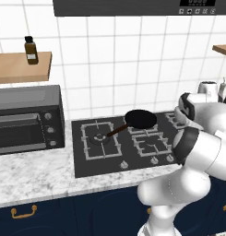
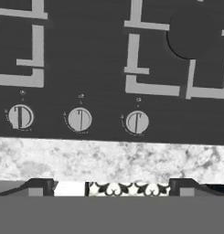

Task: Pick the kettle from the counter and place it on a stove burner. Then turn the burner on.

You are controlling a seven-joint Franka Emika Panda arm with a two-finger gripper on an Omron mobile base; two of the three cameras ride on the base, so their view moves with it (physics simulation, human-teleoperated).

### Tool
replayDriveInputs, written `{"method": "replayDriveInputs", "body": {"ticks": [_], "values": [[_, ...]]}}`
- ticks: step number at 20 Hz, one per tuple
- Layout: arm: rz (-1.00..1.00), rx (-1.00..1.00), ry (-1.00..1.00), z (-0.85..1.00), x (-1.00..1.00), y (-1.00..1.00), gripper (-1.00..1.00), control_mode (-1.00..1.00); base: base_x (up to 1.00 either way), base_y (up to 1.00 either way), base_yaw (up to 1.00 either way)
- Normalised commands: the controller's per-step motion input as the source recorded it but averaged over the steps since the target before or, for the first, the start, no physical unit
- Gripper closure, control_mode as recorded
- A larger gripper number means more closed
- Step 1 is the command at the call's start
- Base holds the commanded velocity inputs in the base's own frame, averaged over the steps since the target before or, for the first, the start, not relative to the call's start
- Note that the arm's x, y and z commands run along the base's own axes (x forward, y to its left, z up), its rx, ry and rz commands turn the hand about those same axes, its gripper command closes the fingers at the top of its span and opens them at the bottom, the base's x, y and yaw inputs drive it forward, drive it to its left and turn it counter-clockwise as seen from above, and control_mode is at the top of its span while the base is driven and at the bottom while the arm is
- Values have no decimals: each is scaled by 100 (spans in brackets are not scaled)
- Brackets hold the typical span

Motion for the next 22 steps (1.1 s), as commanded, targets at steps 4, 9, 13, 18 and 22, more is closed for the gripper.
{"method": "replayDriveInputs", "body": {"ticks": [4, 9, 13, 18, 22], "values": [[9, 12, -2, -44, -1, 6, -100, -100, 0, 0, 0], [0, 3, 0, -37, 0, 27, -100, -100, 0, 0, 0], [0, 0, 2, -37, 0, 37, -100, -100, 0, 0, 0], [0, 0, 0, -39, -4, 10, -100, -100, 0, 0, 0], [0, 0, 0, -28, -6, 0, -100, -100, 0, 0, 0]]}}
